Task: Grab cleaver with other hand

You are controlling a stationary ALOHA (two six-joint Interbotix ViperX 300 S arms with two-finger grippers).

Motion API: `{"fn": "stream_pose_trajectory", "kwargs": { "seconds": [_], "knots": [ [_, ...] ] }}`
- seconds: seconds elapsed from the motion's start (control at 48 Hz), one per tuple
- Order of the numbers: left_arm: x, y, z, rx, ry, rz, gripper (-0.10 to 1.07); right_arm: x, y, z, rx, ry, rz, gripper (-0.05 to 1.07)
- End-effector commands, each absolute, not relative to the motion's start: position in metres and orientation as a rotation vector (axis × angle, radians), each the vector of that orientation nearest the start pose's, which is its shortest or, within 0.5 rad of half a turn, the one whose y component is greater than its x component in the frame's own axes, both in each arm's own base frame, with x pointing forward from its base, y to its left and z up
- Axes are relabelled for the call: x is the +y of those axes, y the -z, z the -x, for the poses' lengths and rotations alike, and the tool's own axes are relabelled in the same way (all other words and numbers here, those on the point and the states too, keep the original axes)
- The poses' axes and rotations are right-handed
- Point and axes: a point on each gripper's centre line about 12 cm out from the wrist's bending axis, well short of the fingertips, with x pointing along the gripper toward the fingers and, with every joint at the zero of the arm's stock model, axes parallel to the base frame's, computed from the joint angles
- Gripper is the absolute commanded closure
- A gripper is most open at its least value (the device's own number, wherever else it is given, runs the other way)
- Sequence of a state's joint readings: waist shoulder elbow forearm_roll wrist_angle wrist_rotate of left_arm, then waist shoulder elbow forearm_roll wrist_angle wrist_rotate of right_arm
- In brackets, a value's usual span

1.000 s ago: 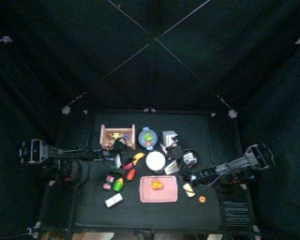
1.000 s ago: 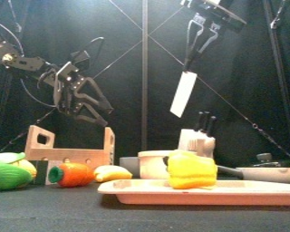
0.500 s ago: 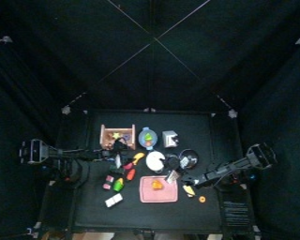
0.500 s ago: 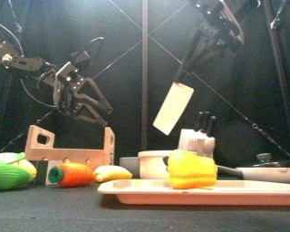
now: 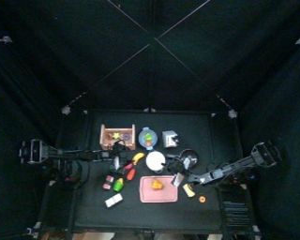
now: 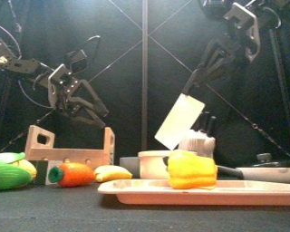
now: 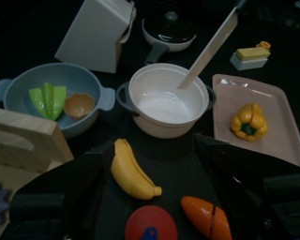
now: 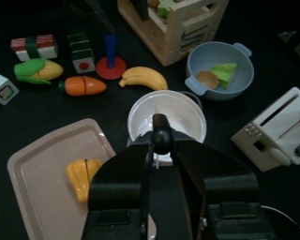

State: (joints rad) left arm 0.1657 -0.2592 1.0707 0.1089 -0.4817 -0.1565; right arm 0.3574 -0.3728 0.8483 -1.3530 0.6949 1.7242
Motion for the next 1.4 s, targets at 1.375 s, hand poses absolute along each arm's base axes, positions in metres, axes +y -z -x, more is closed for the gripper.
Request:
{"fn": "stream_pose_trajectory", "kwargs": {
  "seconds": [1.375],
  "knots": [
    [-0.022, -0.172, -0.384, 0.178, 0.125, 0.006, -0.01, 0.073, -0.264, -0.270, 0.259, 0.084, 0.065, 0.45]
  ]
}}
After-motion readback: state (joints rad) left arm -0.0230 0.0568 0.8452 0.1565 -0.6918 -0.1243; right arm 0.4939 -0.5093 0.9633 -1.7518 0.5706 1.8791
